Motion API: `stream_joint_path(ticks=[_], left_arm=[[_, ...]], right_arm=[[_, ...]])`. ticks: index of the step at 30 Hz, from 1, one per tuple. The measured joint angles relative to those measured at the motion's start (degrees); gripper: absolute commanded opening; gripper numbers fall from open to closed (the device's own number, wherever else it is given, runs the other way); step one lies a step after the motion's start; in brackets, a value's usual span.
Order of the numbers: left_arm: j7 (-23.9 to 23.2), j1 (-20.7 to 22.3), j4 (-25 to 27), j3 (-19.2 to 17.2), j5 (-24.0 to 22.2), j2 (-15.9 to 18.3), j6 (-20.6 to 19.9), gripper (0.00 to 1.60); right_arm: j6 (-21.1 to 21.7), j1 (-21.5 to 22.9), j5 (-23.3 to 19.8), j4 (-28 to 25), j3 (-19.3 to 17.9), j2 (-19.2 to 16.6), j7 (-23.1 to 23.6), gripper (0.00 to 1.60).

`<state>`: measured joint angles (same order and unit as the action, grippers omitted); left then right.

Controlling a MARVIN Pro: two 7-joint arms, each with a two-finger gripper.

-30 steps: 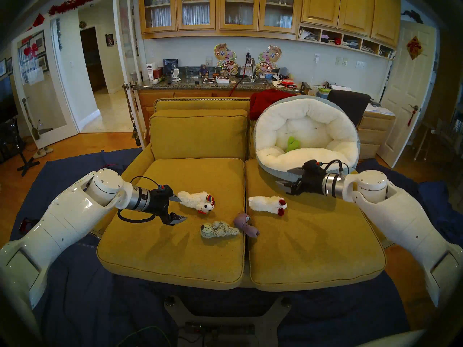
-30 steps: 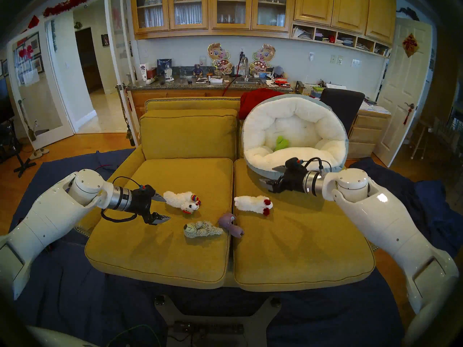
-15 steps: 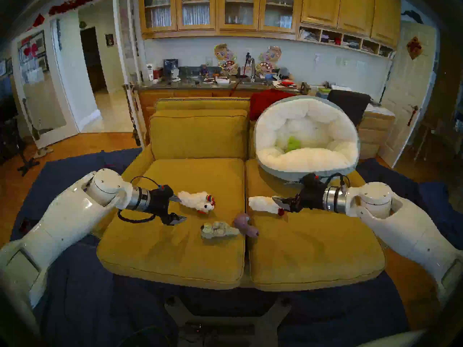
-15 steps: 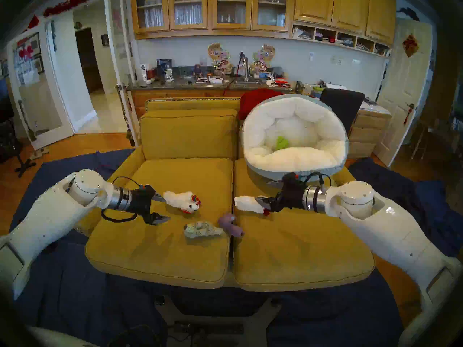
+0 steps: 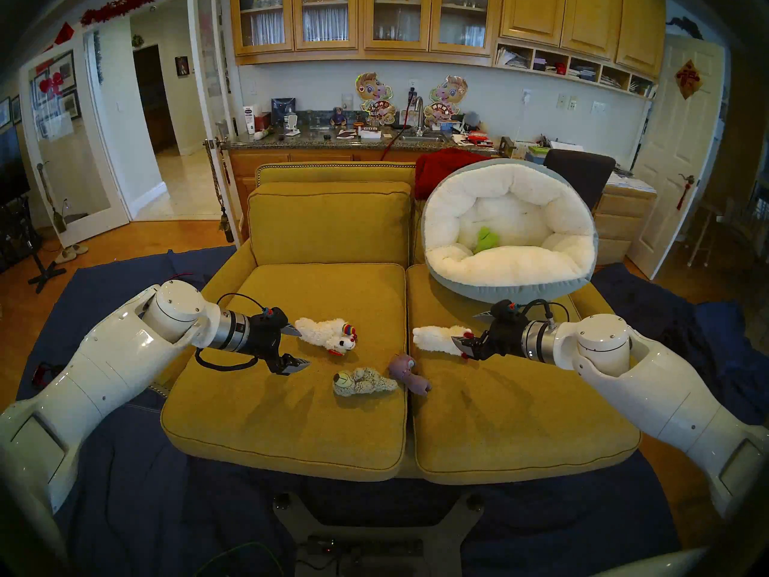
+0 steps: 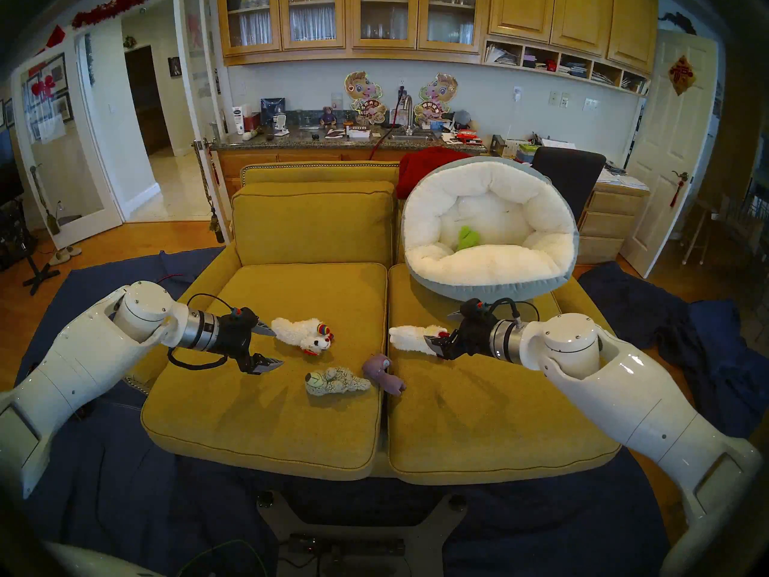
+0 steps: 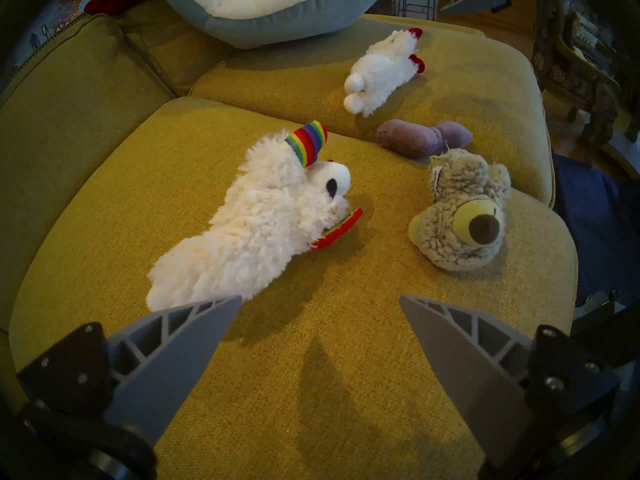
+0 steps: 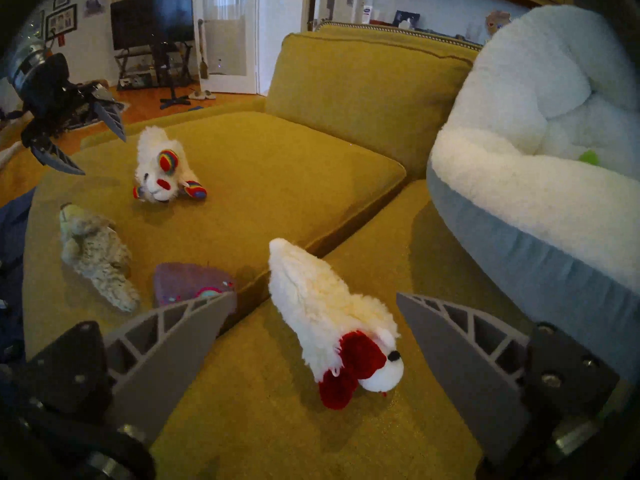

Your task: Put toys into dog bed

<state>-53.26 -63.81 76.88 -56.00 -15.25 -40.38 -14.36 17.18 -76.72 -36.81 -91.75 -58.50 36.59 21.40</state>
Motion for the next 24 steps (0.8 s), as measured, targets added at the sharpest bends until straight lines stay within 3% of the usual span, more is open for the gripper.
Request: stream_joint_path(ticks=[19, 20, 22, 23, 24], left_arm=[[-0.07, 0.00, 0.00, -0.01, 0.00, 0.00, 0.00, 1.60], [-0.08, 0.00, 0.00, -0.01, 0.00, 0.00, 0.00, 1.60], [-0.08, 0.00, 0.00, -0.01, 0.00, 0.00, 0.00, 1.60], [-0.08, 0.00, 0.00, -0.01, 0.00, 0.00, 0.00, 1.60], [-0.09, 0.00, 0.00, -0.01, 0.00, 0.00, 0.00, 1.60]], right_arm=[[0.48, 4.47, 3.54, 10.16, 3.30, 6.36, 2.51, 1.60], [0.39, 4.67, 3.75, 10.69, 3.47, 6.67, 2.78, 1.56], [0.23, 4.92, 4.05, 11.41, 3.71, 7.09, 3.17, 1.23], [0.10, 5.10, 4.26, 11.97, 3.90, 7.40, 3.46, 0.80], [0.02, 5.19, 4.37, 12.28, 4.00, 7.56, 3.60, 0.74]])
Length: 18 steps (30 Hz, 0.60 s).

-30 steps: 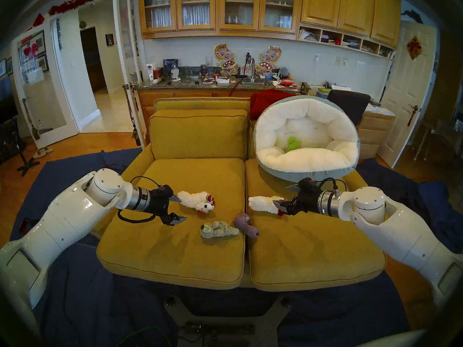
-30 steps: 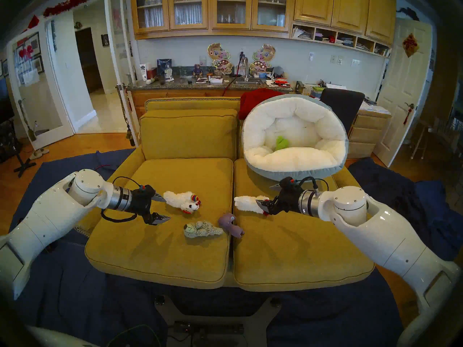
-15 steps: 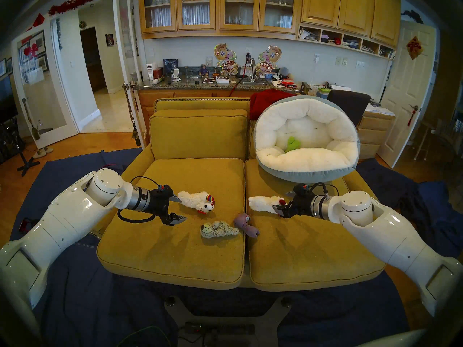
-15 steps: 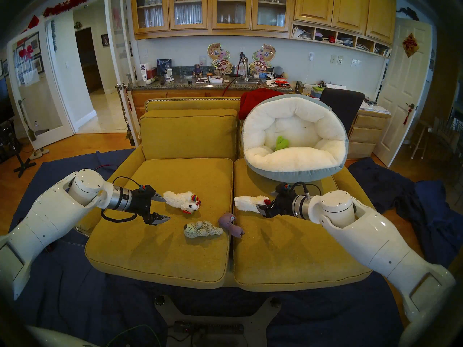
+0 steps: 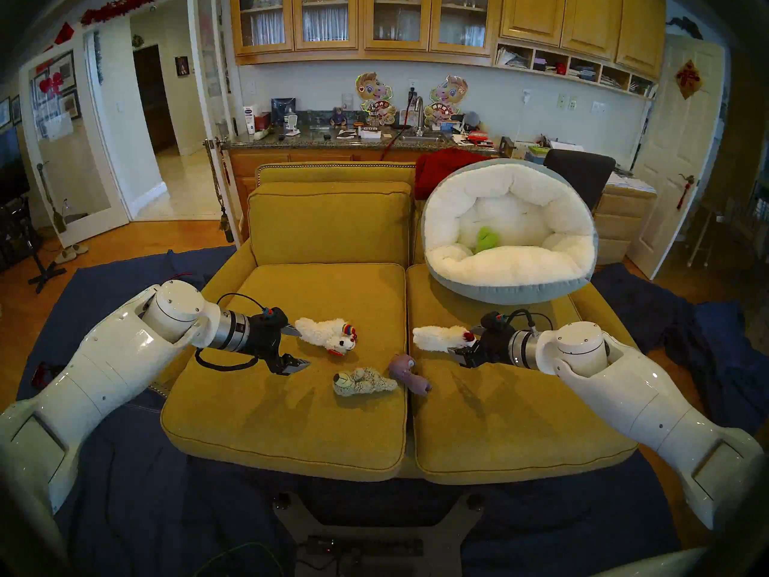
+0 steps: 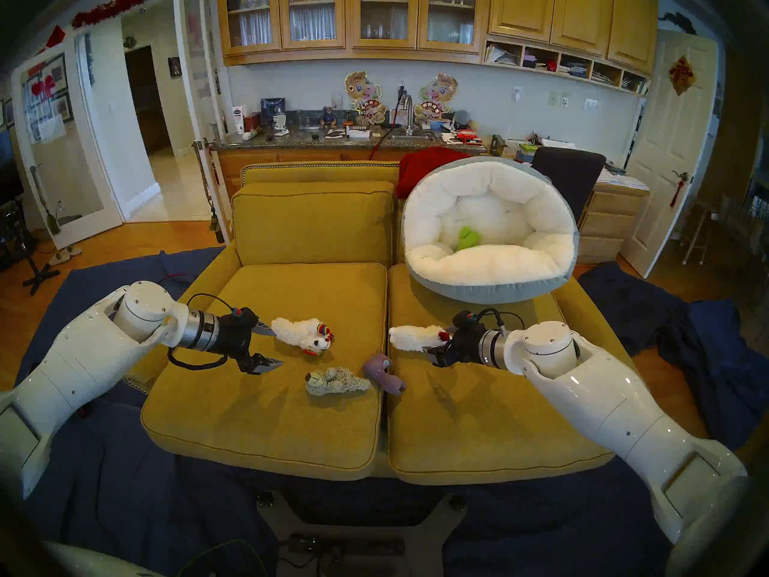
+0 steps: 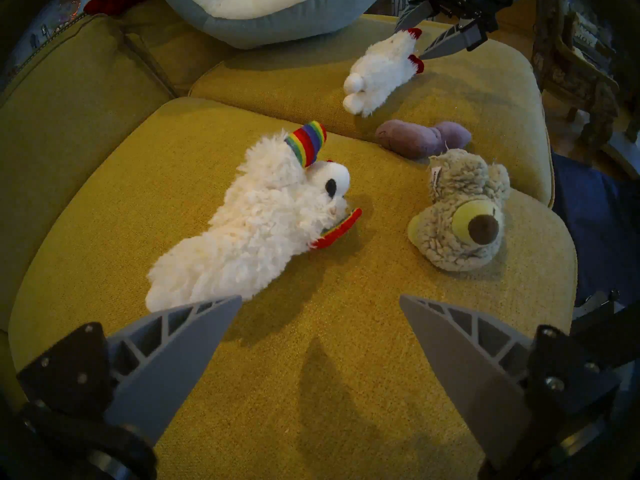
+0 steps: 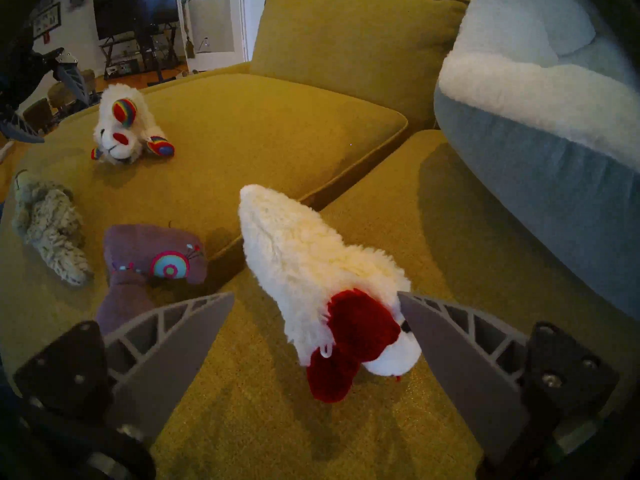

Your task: Put toys into dog bed

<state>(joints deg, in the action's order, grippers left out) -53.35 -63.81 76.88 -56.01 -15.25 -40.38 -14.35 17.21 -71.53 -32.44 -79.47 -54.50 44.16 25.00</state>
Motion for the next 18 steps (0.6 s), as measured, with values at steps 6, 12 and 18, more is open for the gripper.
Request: stream_joint_path(ticks=[6, 12, 18], left_arm=[[-0.02, 0.00, 0.00, 0.00, 0.00, 0.00, 0.00, 1.60], [-0.03, 0.01, -0.01, 0.00, 0.00, 0.00, 0.00, 1.60], [-0.04, 0.01, -0.01, 0.00, 0.00, 0.00, 0.00, 1.60]], right_arm=[[-0.86, 0.52, 0.84, 2.15, 0.59, 1.20, 1.09, 0.00], [-2.15, 0.73, 1.42, 3.43, 0.64, 1.96, 2.06, 0.00], [-2.96, 0.21, 1.25, 1.69, 0.15, 1.28, 2.55, 0.00]])
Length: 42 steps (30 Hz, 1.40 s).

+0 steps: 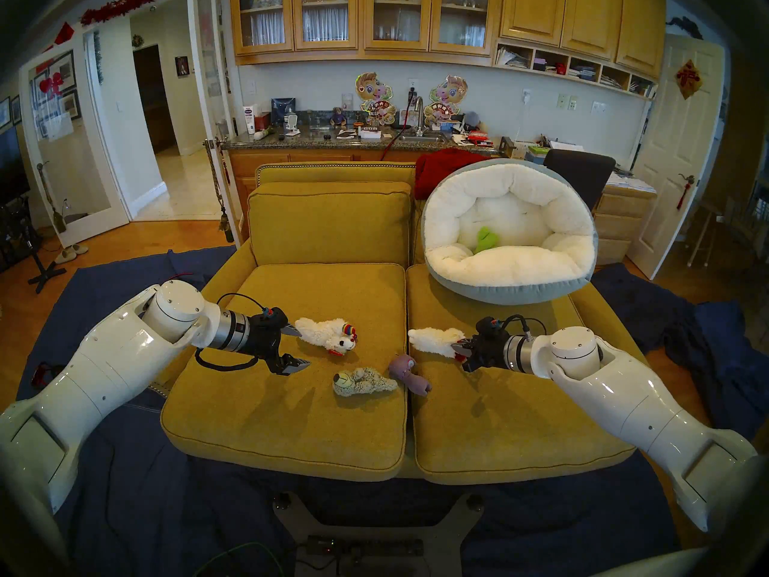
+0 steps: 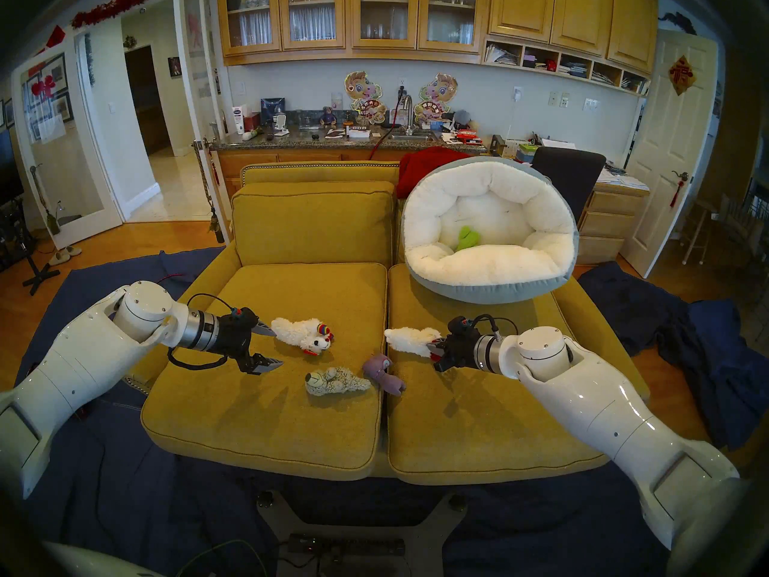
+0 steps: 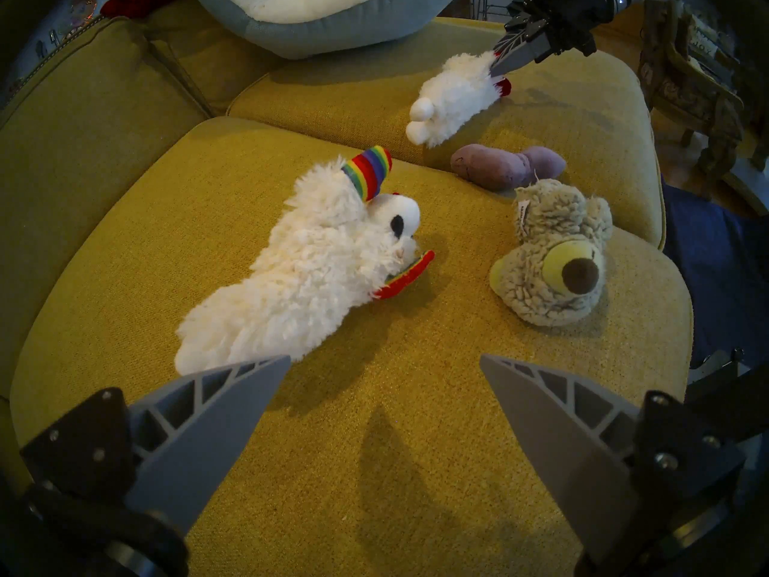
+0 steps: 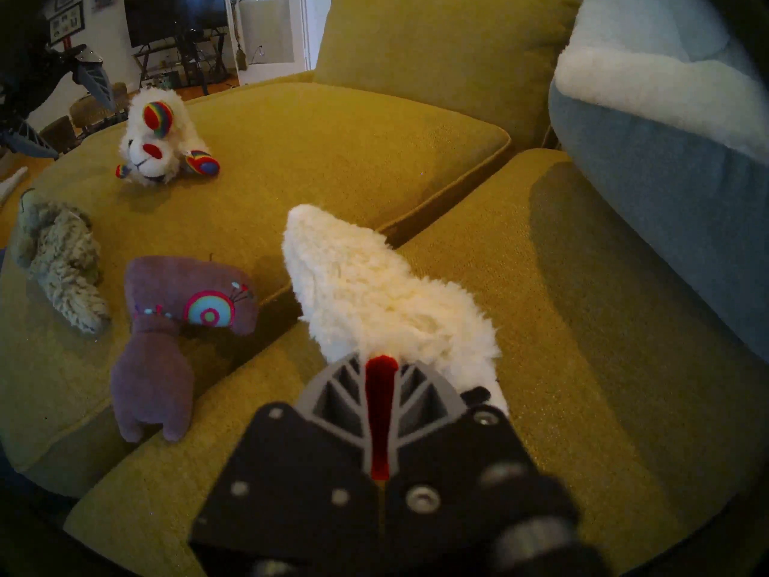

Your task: Put toys into dog bed

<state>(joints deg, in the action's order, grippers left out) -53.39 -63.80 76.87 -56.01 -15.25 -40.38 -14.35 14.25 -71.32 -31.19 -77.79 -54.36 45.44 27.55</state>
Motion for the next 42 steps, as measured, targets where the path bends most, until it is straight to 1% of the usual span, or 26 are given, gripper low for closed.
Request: stream_joint_path(ticks=[7, 12, 16, 19, 24, 30, 38, 42], left_arm=[[0.00, 0.00, 0.00, 0.00, 0.01, 0.00, 0.00, 1.60], [0.01, -0.02, 0.01, 0.00, 0.01, 0.00, 0.01, 1.60], [0.01, -0.02, 0.01, 0.00, 0.01, 0.00, 0.01, 1.60], [0.01, -0.02, 0.01, 0.00, 0.01, 0.00, 0.01, 1.60], [0.02, -0.02, 0.01, 0.00, 0.01, 0.00, 0.01, 1.60], [0.03, -0.03, 0.02, 0.00, 0.01, 0.01, 0.01, 1.60], [0.04, -0.07, 0.02, 0.00, 0.01, 0.01, 0.01, 1.60], [0.04, -0.07, 0.02, 0.00, 0.01, 0.01, 0.01, 1.60]], right_arm=[[-0.78, -0.77, -1.10, -5.22, -1.68, -2.34, 0.97, 0.00], [-0.90, -1.10, -2.01, -9.01, -3.62, -4.21, 1.02, 0.00], [-0.76, -1.15, -2.83, -11.28, -5.47, -5.29, -0.15, 0.00], [-0.54, -0.93, -3.32, -11.96, -6.79, -5.62, -1.41, 0.00], [0.55, 0.32, -4.02, -12.07, -8.77, -5.63, -3.50, 0.00], [2.33, 2.24, -4.59, -11.63, -10.98, -4.80, -5.22, 0.00], [5.35, 5.71, -4.57, -10.76, -16.32, -2.51, -8.14, 0.00], [6.52, 7.21, -3.57, -9.43, -17.45, -1.27, -9.53, 0.00]])
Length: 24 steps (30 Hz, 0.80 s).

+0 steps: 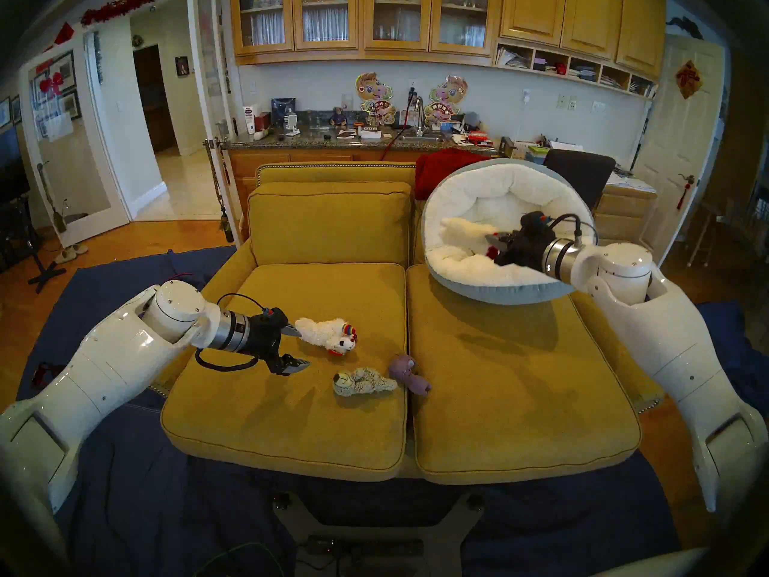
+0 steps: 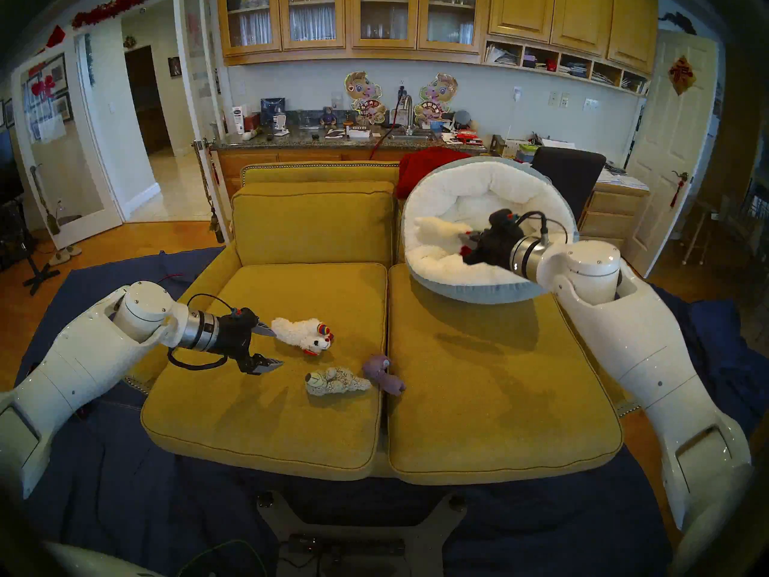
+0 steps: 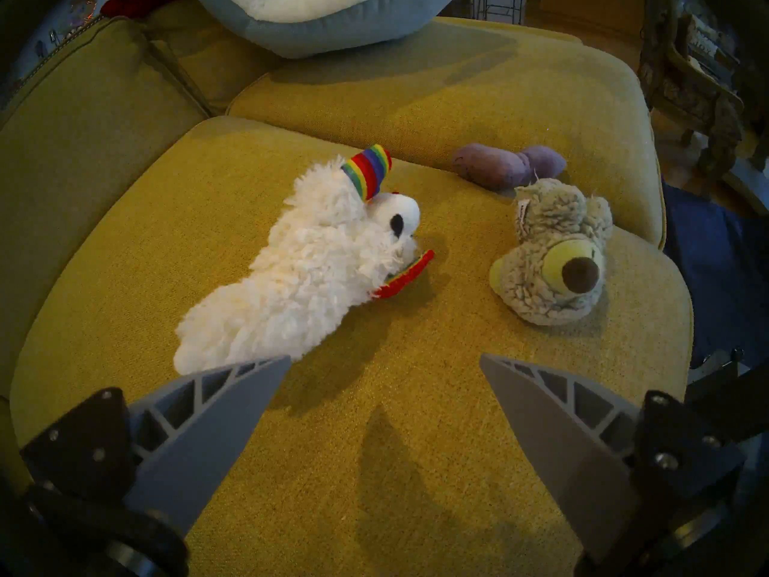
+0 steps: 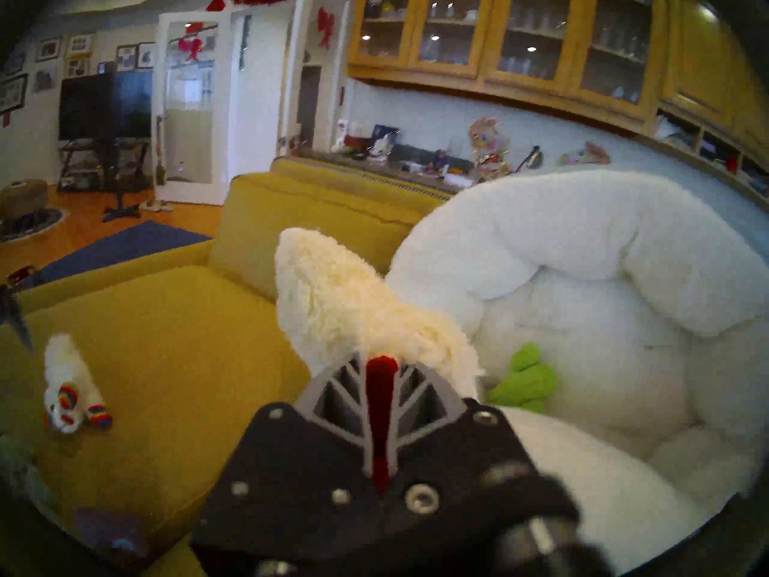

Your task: Put toys into dog bed

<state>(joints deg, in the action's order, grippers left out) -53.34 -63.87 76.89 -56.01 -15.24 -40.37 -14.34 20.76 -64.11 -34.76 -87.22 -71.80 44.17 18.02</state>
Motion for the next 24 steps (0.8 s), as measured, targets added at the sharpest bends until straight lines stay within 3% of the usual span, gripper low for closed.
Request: stream_joint_path(ticks=[12, 24], left_arm=[[0.00, -0.01, 0.00, 0.00, 0.00, 0.00, 0.00, 1.60], [0.01, -0.03, 0.00, 0.00, 0.01, 0.00, 0.00, 1.60]], right_arm=[[2.97, 4.57, 5.00, 8.29, -0.99, 6.31, -4.89, 0.00], [2.76, 8.80, 11.15, 14.56, -0.75, 11.55, -8.50, 0.00]])
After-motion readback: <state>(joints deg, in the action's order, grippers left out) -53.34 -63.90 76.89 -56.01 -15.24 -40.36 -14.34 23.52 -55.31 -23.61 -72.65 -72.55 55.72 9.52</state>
